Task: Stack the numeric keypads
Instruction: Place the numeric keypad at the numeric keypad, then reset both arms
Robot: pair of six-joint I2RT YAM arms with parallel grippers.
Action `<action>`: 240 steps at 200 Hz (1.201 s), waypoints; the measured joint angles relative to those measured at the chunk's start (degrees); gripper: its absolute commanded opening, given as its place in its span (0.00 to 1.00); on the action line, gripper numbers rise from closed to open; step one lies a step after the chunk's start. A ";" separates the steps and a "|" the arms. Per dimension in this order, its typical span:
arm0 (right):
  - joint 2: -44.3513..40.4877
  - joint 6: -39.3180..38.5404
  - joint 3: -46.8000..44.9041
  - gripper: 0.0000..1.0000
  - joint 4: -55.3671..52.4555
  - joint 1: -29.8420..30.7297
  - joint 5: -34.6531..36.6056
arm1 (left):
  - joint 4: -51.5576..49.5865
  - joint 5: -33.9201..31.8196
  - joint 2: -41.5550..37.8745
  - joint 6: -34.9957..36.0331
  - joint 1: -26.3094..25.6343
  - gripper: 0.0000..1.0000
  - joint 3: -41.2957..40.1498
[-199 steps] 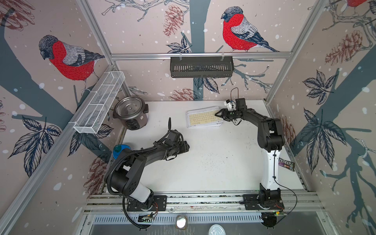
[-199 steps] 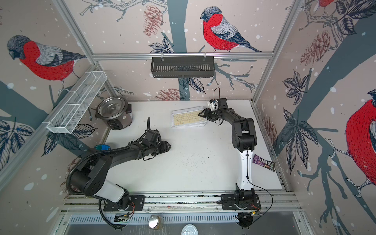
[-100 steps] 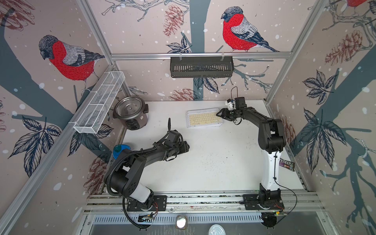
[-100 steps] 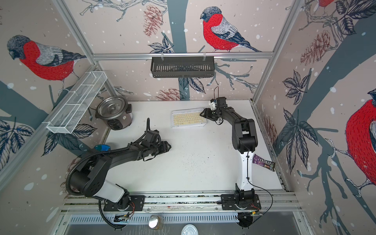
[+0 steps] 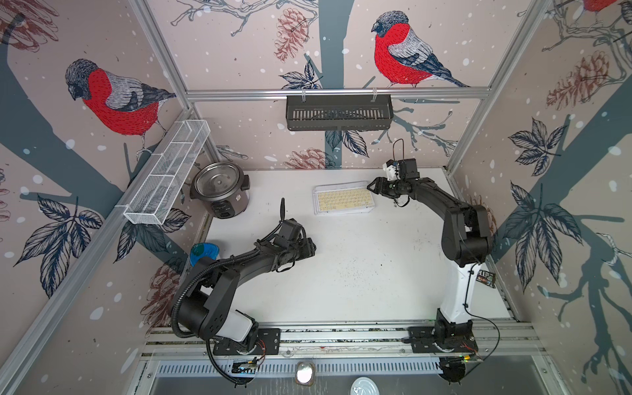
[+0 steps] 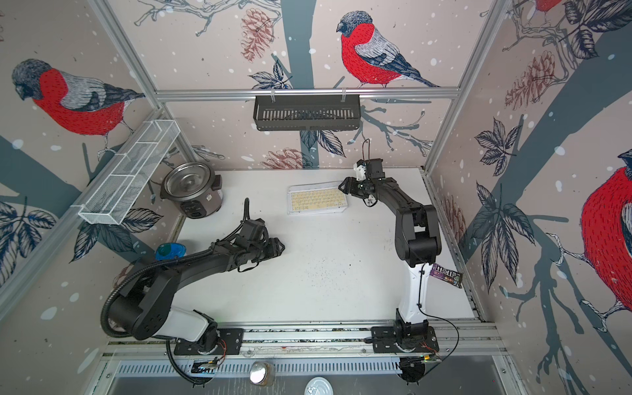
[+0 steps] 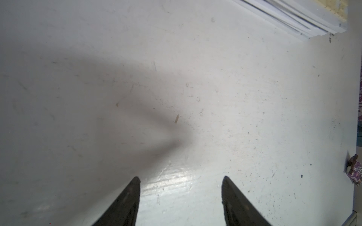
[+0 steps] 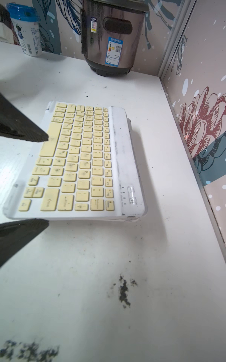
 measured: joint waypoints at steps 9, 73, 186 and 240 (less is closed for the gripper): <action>-2.40 -0.61 -2.14 0.65 0.13 0.48 1.51 | -0.39 -0.98 -1.51 0.42 0.00 0.65 -0.13; -26.99 -1.01 -24.90 0.70 7.67 3.72 13.88 | -0.57 -12.59 -19.71 1.88 0.00 0.72 -3.04; -58.99 1.64 -61.20 1.00 28.15 -2.36 32.44 | 17.11 -38.62 -37.35 13.42 0.00 0.97 -16.41; -61.79 -4.59 -74.71 1.00 44.89 -2.60 46.56 | 33.55 -48.37 -27.98 27.04 2.67 0.97 -18.80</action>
